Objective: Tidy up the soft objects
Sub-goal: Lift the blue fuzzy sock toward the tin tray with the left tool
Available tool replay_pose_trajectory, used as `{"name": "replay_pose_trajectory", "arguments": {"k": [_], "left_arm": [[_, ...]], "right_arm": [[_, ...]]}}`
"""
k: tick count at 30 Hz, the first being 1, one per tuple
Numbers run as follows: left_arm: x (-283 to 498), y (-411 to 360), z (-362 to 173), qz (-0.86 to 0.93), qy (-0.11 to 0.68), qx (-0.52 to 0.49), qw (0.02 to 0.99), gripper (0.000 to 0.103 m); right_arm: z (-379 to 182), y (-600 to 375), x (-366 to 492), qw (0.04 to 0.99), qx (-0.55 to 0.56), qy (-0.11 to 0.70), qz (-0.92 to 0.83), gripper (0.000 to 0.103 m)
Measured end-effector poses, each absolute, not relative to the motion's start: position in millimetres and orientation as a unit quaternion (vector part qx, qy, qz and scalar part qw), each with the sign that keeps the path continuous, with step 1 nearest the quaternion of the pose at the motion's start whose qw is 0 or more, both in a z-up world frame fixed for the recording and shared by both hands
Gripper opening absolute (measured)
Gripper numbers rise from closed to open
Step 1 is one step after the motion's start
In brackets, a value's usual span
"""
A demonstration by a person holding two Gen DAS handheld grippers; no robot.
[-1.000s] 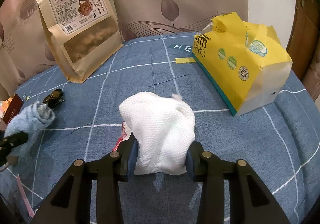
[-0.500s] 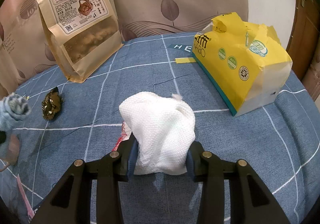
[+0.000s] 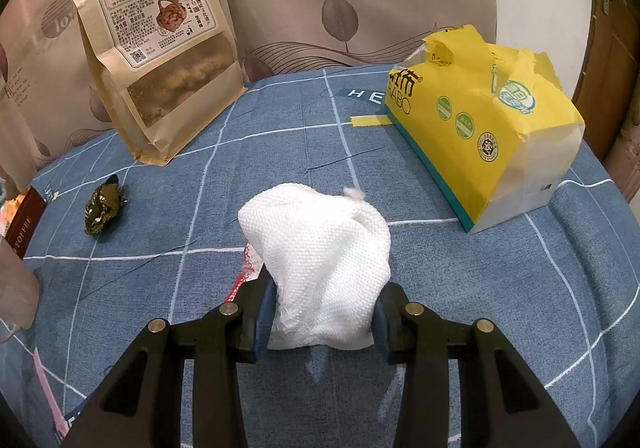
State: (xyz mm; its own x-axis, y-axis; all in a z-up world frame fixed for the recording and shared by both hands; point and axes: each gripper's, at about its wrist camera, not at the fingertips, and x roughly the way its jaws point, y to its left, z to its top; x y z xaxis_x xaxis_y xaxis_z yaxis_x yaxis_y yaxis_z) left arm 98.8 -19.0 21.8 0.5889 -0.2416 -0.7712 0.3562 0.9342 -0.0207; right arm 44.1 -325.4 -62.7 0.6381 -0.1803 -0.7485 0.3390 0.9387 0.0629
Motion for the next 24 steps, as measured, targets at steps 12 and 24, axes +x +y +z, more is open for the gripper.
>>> {"name": "replay_pose_trajectory", "arguments": {"k": [12, 24], "left_arm": [[99.6, 54.2, 40.7, -0.095, 0.407, 0.054, 0.907, 0.019], [110.6, 131.1, 39.0, -0.003, 0.412, 0.048, 0.91, 0.019]], "right_arm": [[-63.2, -325.5, 44.2, 0.899, 0.099, 0.4, -0.145, 0.039], [-63.7, -325.6, 44.5, 0.899, 0.1, 0.401, -0.145, 0.039]]}}
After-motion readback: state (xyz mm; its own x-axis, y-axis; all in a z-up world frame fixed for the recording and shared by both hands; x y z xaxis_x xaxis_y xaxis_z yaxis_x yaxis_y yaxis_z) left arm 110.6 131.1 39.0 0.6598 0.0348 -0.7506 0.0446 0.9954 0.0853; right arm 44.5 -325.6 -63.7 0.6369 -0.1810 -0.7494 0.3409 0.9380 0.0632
